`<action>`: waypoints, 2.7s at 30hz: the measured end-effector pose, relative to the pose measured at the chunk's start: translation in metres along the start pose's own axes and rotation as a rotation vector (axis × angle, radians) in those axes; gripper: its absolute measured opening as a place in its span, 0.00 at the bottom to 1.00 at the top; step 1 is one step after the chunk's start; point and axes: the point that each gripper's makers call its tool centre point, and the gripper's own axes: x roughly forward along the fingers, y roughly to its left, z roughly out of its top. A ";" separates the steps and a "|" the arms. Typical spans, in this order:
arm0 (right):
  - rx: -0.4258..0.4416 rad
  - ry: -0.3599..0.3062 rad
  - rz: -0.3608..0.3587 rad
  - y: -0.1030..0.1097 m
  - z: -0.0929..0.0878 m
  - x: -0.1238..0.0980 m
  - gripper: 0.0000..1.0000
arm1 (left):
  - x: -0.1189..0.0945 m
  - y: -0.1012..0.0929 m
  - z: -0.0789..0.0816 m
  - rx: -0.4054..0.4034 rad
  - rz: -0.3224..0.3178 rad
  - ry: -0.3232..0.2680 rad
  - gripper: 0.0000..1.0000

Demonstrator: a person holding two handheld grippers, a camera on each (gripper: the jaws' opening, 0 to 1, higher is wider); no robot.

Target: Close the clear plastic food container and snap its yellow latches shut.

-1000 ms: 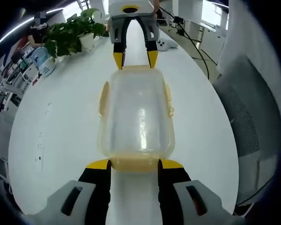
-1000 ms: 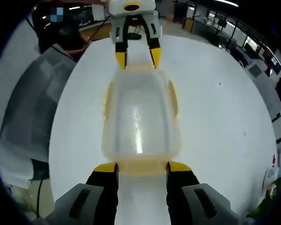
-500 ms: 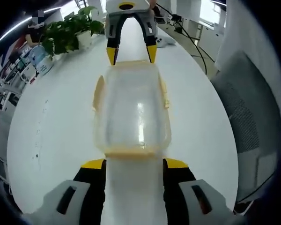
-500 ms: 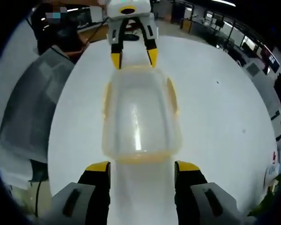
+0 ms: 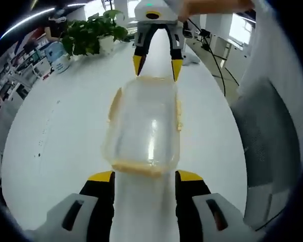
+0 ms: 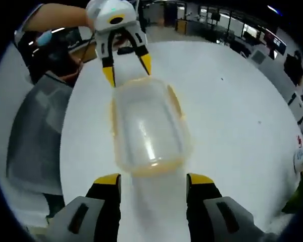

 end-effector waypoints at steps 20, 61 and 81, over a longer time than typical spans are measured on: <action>0.418 -0.050 -0.115 -0.014 0.022 0.003 0.47 | 0.004 0.013 0.009 -0.402 0.155 -0.040 0.47; 0.841 -0.069 -0.178 -0.014 0.018 0.017 0.36 | 0.023 0.001 0.000 -1.038 0.125 -0.103 0.38; 0.919 -0.053 -0.172 -0.009 0.016 0.021 0.30 | 0.026 0.000 0.002 -1.031 0.093 -0.106 0.30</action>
